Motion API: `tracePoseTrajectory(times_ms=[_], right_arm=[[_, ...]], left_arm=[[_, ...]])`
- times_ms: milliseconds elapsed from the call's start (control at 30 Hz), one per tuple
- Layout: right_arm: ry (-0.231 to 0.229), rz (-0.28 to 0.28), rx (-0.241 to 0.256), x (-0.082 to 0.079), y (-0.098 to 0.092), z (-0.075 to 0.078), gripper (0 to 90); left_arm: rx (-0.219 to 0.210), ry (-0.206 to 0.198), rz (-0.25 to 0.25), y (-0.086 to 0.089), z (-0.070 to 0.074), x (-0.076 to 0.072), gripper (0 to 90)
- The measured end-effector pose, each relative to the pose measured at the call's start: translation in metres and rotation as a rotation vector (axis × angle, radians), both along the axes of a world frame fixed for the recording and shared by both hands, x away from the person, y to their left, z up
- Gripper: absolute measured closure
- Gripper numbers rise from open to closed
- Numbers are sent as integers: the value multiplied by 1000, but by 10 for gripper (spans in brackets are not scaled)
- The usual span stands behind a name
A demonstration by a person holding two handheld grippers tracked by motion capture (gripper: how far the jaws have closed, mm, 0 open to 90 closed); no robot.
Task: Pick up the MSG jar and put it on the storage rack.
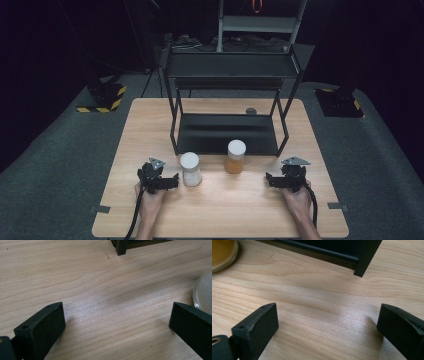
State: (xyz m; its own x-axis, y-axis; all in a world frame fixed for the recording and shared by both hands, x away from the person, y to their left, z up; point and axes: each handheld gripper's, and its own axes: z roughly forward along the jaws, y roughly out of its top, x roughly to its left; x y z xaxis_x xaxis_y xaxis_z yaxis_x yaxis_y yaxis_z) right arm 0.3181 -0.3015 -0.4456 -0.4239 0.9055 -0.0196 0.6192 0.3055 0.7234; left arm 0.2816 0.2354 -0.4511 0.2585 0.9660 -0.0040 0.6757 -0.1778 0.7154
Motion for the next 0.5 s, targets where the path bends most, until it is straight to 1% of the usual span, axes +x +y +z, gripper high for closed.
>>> tracePoseTrajectory(times_ms=[200,333,433,500], right_arm=[[0,0,0,0,0,0,30],[0,0,0,0,0,0,30],[0,0,0,0,0,0,30],[0,0,0,0,0,0,30]], left_arm=[[0,0,-1,0,0,0,3],[-4,4,-14,4,1,-2,19],[-30,7,-26,9,1,-6,13],[-46,17,-38,14,3,-9,5]])
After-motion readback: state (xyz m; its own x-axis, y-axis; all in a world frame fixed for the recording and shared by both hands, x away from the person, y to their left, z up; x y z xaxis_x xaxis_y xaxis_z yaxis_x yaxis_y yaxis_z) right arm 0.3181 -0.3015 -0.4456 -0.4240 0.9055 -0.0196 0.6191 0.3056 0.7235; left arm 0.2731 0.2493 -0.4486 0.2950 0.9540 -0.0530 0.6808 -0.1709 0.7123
